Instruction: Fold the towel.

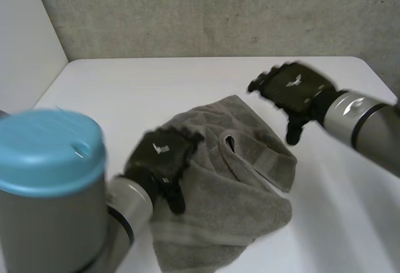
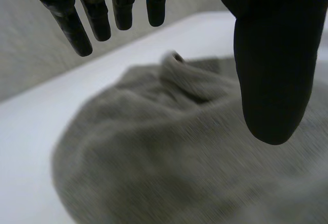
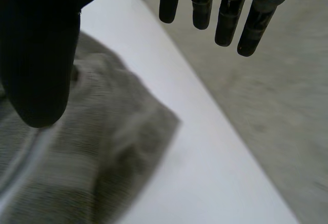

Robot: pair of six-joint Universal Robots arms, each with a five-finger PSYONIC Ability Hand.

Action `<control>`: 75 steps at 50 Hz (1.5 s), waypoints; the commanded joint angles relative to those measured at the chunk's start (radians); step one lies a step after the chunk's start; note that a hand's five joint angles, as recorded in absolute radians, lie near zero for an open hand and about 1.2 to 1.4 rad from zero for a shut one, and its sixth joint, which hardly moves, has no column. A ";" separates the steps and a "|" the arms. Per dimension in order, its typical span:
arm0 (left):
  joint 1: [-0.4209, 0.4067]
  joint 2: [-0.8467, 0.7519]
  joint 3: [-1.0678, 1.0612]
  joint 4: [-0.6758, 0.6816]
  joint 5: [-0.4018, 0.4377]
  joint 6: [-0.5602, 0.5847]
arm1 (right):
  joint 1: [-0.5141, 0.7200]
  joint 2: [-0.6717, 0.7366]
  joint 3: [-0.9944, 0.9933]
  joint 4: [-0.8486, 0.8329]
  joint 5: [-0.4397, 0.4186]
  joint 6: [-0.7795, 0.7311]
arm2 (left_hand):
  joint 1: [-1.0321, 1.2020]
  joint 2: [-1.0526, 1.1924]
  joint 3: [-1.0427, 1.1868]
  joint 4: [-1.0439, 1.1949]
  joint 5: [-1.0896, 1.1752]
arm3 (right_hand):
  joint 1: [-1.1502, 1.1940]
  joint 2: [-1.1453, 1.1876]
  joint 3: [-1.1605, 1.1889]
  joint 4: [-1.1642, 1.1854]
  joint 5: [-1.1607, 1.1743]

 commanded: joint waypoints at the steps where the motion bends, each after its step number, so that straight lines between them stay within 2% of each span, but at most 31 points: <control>1: -0.056 -0.090 -0.050 0.030 -0.018 -0.001 | -0.003 0.150 0.011 -0.098 -0.148 -0.003 | 0.031 0.032 0.033 0.034 0.011 | -0.031 -0.055 -0.041 -0.061 -0.061; 5: -0.069 -0.145 -0.100 0.102 -0.023 0.002 | 0.001 0.249 -0.012 -0.161 -0.085 0.012 | 0.031 0.032 0.033 0.034 0.011 | 0.079 0.055 0.069 0.049 0.049; 6: -0.072 -0.161 -0.114 0.129 -0.023 0.007 | 0.008 0.277 -0.023 -0.164 -0.049 0.024 | 0.031 0.032 0.033 0.034 0.011 | 0.082 0.058 0.072 0.052 0.052; 11: -0.073 -0.188 -0.140 0.186 -0.026 0.013 | 0.011 0.337 -0.049 -0.164 0.031 0.096 | 0.034 0.035 0.036 0.037 0.014 | 0.079 0.055 0.069 0.049 0.049; 24: -0.070 -0.201 -0.145 0.209 -0.026 0.013 | 0.011 0.403 -0.060 -0.170 0.044 0.158 | 0.069 0.070 0.071 0.072 0.049 | 0.111 0.087 0.101 0.081 0.081; 28: -0.070 -0.204 -0.148 0.209 -0.026 0.013 | 0.011 0.413 -0.061 -0.170 0.044 0.159 | 0.140 0.141 0.142 0.143 0.120 | 0.276 0.252 0.266 0.246 0.246; 29: -0.070 -0.208 -0.151 0.211 -0.026 0.013 | 0.011 0.419 -0.063 -0.172 0.047 0.159 | 0.172 0.173 0.174 0.175 0.152 | 0.409 0.386 0.399 0.379 0.380; 30: -0.070 -0.214 -0.151 0.211 -0.024 0.013 | 0.011 0.424 -0.070 -0.172 0.051 0.159 | 0.274 0.275 0.276 0.277 0.254 | 0.695 0.672 0.686 0.666 0.666; 31: -0.070 -0.214 -0.151 0.211 -0.024 0.013 | 0.011 0.424 -0.071 -0.172 0.052 0.159 | 0.275 0.276 0.277 0.278 0.255 | 0.698 0.675 0.688 0.669 0.669; 32: -0.070 -0.219 -0.150 0.212 -0.024 0.013 | 0.011 0.429 -0.083 -0.173 0.055 0.162 | 0.394 0.395 0.396 0.397 0.374 | 1.065 1.041 1.055 1.035 1.035; 33: -0.070 -0.221 -0.150 0.212 -0.024 0.013 | 0.006 0.429 -0.093 -0.178 0.062 0.175 | 0.575 0.576 0.577 0.578 0.556 | 1.189 1.166 1.179 1.159 1.160; 34: -0.070 -0.221 -0.150 0.212 -0.024 0.013 | 0.006 0.429 -0.094 -0.178 0.062 0.175 | 0.577 0.578 0.579 0.580 0.557 | 1.191 1.167 1.181 1.161 1.161; 35: -0.070 -0.222 -0.148 0.215 -0.023 0.013 | 0.000 0.426 -0.104 -0.190 0.077 0.201 | 0.836 0.837 0.838 0.839 0.816 | 1.191 1.167 1.181 1.161 1.161; 36: -0.070 -0.222 -0.148 0.215 -0.023 0.013 | 0.000 0.426 -0.104 -0.190 0.078 0.201 | 0.838 0.839 0.841 0.841 0.819 | 1.191 1.167 1.181 1.161 1.161; 38: -0.070 -0.222 -0.150 0.240 -0.024 0.016 | -0.002 0.410 -0.115 -0.213 0.130 0.253 | 1.160 1.161 1.162 1.163 1.140 | 1.191 1.167 1.181 1.161 1.161; 40: -0.069 -0.222 -0.153 0.252 -0.026 0.018 | -0.003 0.398 -0.118 -0.219 0.156 0.268 | 1.216 1.217 1.218 1.219 1.196 | 1.191 1.167 1.181 1.161 1.161; 44: -0.059 -0.216 -0.159 0.275 -0.032 0.030 | -0.025 0.374 -0.127 -0.230 0.208 0.268 | 1.217 1.218 1.219 1.220 1.197 | 1.191 1.167 1.181 1.161 1.161; 47: -0.016 -0.205 -0.165 0.283 -0.052 0.058 | -0.057 0.352 -0.132 -0.233 0.231 0.255 | 1.217 1.218 1.219 1.220 1.197 | 1.191 1.167 1.181 1.161 1.161; 49: 0.064 -0.190 -0.185 0.283 -0.067 0.091 | -0.080 0.338 -0.136 -0.222 0.228 0.221 | 1.217 1.218 1.219 1.220 1.197 | 1.191 1.167 1.181 1.161 1.161; 52: 0.106 -0.170 -0.202 0.286 -0.067 0.111 | -0.092 0.331 -0.136 -0.213 0.240 0.169 | 1.217 1.218 1.219 1.220 1.197 | 1.191 1.167 1.181 1.161 1.161; 57: 0.232 -0.153 -0.225 0.338 -0.064 0.200 | -0.095 0.315 -0.115 -0.184 0.236 0.091 | 1.217 1.218 1.219 1.220 1.197 | 1.191 1.167 1.181 1.161 1.161; 60: 0.267 -0.150 -0.225 0.355 -0.064 0.225 | -0.083 0.312 -0.094 -0.155 0.230 0.061 | 1.217 1.218 1.219 1.220 1.197 | 1.191 1.167 1.181 1.161 1.161; 62: 0.325 -0.145 -0.214 0.387 -0.057 0.280 | -0.083 0.314 -0.081 -0.144 0.225 0.057 | 1.217 1.218 1.219 1.220 1.197 | 1.191 1.167 1.181 1.161 1.161; 67: 0.369 -0.156 -0.158 0.442 -0.055 0.370 | -0.071 0.318 -0.057 -0.140 0.228 0.055 | 1.217 1.218 1.219 1.220 1.197 | 1.191 1.167 1.181 1.161 1.161; 69: 0.376 -0.162 -0.134 0.465 -0.055 0.395 | -0.066 0.315 -0.052 -0.140 0.236 0.060 | 1.217 1.218 1.219 1.220 1.197 | 1.104 1.080 1.094 1.074 1.074; 70: 0.390 -0.174 -0.113 0.485 -0.055 0.415 | -0.064 0.306 -0.049 -0.138 0.237 0.070 | 1.217 1.218 1.219 1.220 1.197 | 0.827 0.804 0.818 0.798 0.798; 71: 0.390 -0.175 -0.113 0.485 -0.055 0.415 | -0.064 0.306 -0.049 -0.138 0.237 0.070 | 1.217 1.218 1.219 1.220 1.197 | 0.825 0.801 0.815 0.795 0.795; 72: 0.411 -0.188 -0.098 0.501 -0.051 0.430 | -0.064 0.294 -0.040 -0.137 0.237 0.078 | 1.217 1.218 1.219 1.220 1.197 | 0.479 0.455 0.469 0.449 0.449; 73: 0.431 -0.194 -0.085 0.504 -0.048 0.439 | -0.064 0.271 -0.025 -0.135 0.237 0.092 | 1.217 1.218 1.219 1.220 1.197 | 0.327 0.304 0.317 0.297 0.298; 75: 0.442 -0.196 -0.079 0.502 -0.037 0.443 | -0.069 0.242 -0.003 -0.135 0.237 0.116 | 1.217 1.218 1.219 1.220 1.197 | 0.279 0.256 0.269 0.249 0.250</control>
